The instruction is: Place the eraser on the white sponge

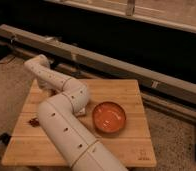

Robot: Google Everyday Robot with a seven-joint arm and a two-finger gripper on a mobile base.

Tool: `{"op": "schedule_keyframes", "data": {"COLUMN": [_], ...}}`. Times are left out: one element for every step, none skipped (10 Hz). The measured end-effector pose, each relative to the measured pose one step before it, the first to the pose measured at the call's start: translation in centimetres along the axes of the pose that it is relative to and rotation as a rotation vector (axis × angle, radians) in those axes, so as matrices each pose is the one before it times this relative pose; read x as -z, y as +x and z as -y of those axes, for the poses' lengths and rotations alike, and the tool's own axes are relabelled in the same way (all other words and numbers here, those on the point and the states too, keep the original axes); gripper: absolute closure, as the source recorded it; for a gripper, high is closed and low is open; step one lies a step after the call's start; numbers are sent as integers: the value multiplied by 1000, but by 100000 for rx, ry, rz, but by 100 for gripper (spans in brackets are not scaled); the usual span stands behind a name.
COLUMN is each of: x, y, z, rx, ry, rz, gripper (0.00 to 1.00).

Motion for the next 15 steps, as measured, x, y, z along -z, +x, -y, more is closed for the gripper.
{"op": "schedule_keyframes", "data": {"x": [24,25,-4,76,63,146,251,646,1059,1146,1418,846,587,823,1694], "y": [-23,-38,-10,17,2,-22,-104,-294,-144,17,113,42,-159,-234,503], "z": [39,12,-5,19,-22,-10,-78,-168,-254,-302,-276,-170,-504,-1013,-1730], "rx": [110,172,171,188,142,167,460,1431,1475,1164,1303,1317,1621,2295,2262], "ry": [42,158,176,363,190,271,336,1366,1364,1037,1393,1555,706,833,954], "rz": [-268,-164,-58,90,215,500,623,1559,1940,1462,1935,1777,1580,2212,2102], "gripper": [57,67,77,87,91,91,91,91,91,91,91,91,91,91,91]}}
